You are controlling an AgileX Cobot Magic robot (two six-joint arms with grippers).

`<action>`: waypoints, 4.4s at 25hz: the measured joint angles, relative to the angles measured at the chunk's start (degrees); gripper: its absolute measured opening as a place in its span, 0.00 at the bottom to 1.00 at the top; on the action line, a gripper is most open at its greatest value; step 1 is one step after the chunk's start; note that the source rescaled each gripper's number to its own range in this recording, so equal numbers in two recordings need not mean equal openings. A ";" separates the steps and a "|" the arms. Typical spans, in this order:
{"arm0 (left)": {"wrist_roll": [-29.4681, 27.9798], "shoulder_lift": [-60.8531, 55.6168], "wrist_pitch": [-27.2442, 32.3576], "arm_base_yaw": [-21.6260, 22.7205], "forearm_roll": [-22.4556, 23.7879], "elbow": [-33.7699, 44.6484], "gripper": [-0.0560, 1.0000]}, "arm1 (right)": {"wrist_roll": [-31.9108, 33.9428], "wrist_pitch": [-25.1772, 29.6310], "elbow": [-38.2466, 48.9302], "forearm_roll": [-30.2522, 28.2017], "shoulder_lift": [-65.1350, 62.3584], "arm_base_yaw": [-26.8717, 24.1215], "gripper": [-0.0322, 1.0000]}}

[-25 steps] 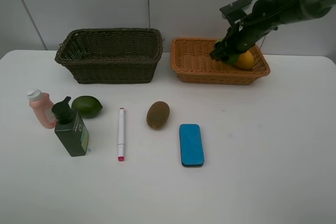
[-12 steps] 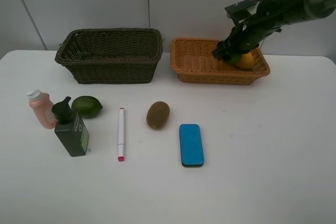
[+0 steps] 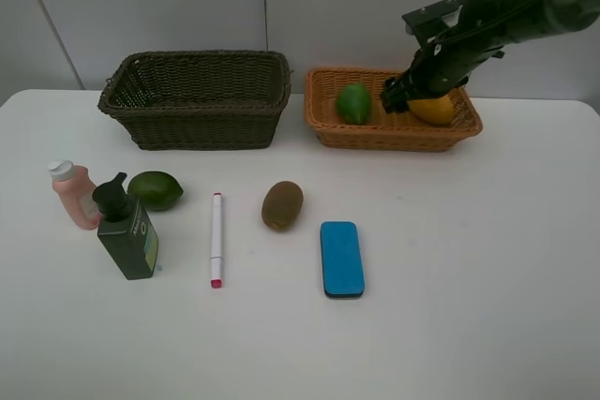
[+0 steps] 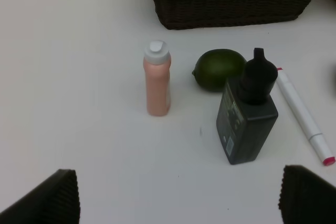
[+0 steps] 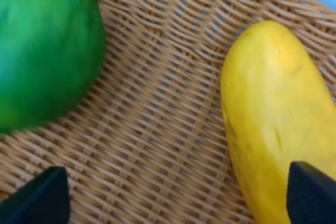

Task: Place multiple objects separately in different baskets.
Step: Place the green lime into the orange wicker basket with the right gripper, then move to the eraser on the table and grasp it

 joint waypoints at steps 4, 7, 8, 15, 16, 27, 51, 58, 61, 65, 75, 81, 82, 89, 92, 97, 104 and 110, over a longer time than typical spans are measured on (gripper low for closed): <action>0.00 0.00 0.00 0.00 0.00 0.00 1.00 | 0.00 2.45 0.00 3.46 -2.91 0.00 1.00; 0.00 0.00 0.00 0.00 0.00 0.00 1.00 | 1.56 5.52 0.12 6.11 -5.54 0.06 1.00; 0.00 0.00 0.00 0.00 0.00 0.00 1.00 | 2.38 6.48 0.48 6.64 -6.40 0.23 1.00; 0.00 0.00 0.00 0.00 0.00 0.00 1.00 | 8.93 9.23 8.83 7.42 -13.83 4.87 1.00; 0.00 0.00 0.00 0.00 0.00 0.00 1.00 | 10.57 9.22 10.45 7.42 -14.94 5.97 1.00; 0.00 0.00 0.00 0.00 0.00 0.00 1.00 | 29.94 10.56 22.78 5.94 -18.71 20.72 1.00; 0.00 0.00 0.00 0.00 0.00 0.00 1.00 | 47.69 12.94 22.90 2.44 -8.80 30.10 1.00; 0.00 0.00 0.00 0.00 0.00 0.00 1.00 | 47.97 12.94 22.90 3.02 -7.06 30.10 1.00; 0.00 0.00 0.00 0.00 0.00 0.00 1.00 | 48.07 12.77 22.90 3.60 -6.32 30.10 1.00; 0.00 0.00 0.00 0.00 0.00 0.00 1.00 | 48.11 12.45 22.90 4.07 -5.65 30.10 1.00; 0.00 0.00 0.00 0.00 0.00 0.00 1.00 | 48.13 12.03 22.90 4.28 -5.59 30.10 1.00; 0.00 0.00 0.00 0.00 0.00 0.00 1.00 | 48.13 12.08 22.90 4.40 -5.59 30.10 1.00; 0.00 0.00 0.00 0.00 0.00 0.00 1.00 | 48.13 12.21 22.90 4.25 -5.59 30.10 1.00; 0.00 0.00 0.00 0.00 0.00 0.00 1.00 | 48.13 13.25 22.90 3.04 -5.59 30.10 1.00; 0.00 0.00 0.00 0.00 0.00 0.00 1.00 | 48.13 13.56 22.90 2.73 -5.59 29.80 0.99; 0.00 0.00 0.00 0.00 0.00 0.00 1.00 | 48.13 14.33 22.90 1.56 -5.59 29.47 0.79; 0.00 0.00 0.00 0.00 0.00 0.00 1.00 | 48.13 14.33 22.90 2.28 -5.59 29.47 0.03; 0.00 0.00 0.00 0.00 0.00 0.00 1.00 | 48.13 14.33 22.90 2.49 -5.59 29.47 0.03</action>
